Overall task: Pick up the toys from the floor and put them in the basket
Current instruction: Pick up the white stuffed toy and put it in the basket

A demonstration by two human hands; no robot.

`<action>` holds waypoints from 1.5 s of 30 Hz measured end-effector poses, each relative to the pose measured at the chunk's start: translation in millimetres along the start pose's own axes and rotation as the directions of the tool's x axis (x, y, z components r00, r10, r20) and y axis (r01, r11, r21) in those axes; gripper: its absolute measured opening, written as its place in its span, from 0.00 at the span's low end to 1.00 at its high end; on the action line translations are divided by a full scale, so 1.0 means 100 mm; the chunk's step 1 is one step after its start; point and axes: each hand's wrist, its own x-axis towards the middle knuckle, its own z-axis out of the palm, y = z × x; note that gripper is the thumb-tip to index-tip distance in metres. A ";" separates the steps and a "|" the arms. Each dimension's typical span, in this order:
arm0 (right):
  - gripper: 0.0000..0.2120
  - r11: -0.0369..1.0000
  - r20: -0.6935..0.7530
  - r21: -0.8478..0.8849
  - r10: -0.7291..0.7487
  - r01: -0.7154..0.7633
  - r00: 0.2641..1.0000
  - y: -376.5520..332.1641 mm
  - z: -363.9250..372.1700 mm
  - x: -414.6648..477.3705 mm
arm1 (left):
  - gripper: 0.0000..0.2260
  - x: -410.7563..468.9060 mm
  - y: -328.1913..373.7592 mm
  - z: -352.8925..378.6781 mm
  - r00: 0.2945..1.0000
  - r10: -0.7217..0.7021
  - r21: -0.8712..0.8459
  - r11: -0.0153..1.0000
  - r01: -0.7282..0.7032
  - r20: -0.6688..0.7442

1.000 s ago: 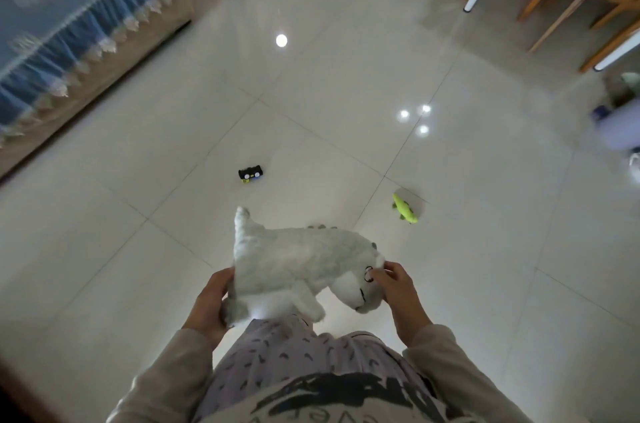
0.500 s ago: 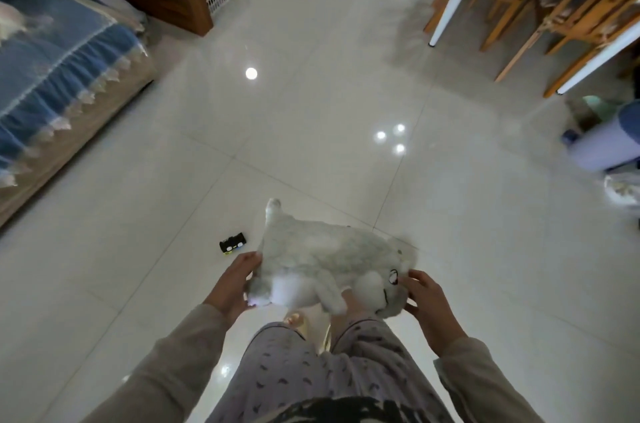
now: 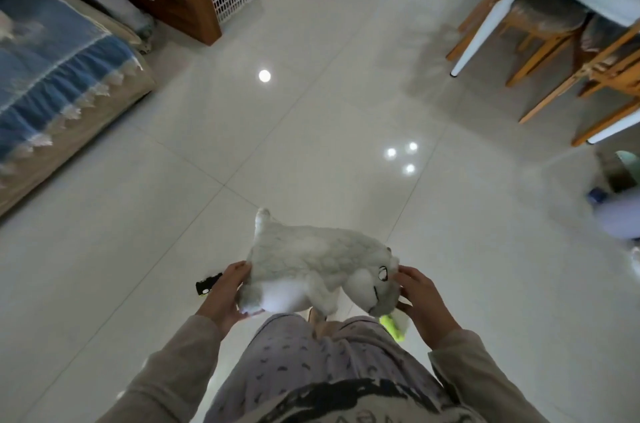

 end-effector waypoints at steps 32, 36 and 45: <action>0.12 0.993 -0.049 -0.072 -0.097 0.094 0.994 -4.23 0.88 3.24 | 0.12 2.22 4.49 1.98 0.981 0.158 0.078 0.983 -0.167 0.115; 0.13 0.995 -0.078 -0.044 -0.094 0.091 0.992 -4.63 0.83 3.64 | 0.08 2.43 5.03 2.39 0.977 0.155 0.112 0.979 -0.172 0.148; 0.14 0.989 -0.025 -0.113 -0.095 0.092 0.995 -5.91 0.86 4.90 | 0.06 3.13 5.97 3.21 0.984 0.161 0.054 0.985 -0.166 0.074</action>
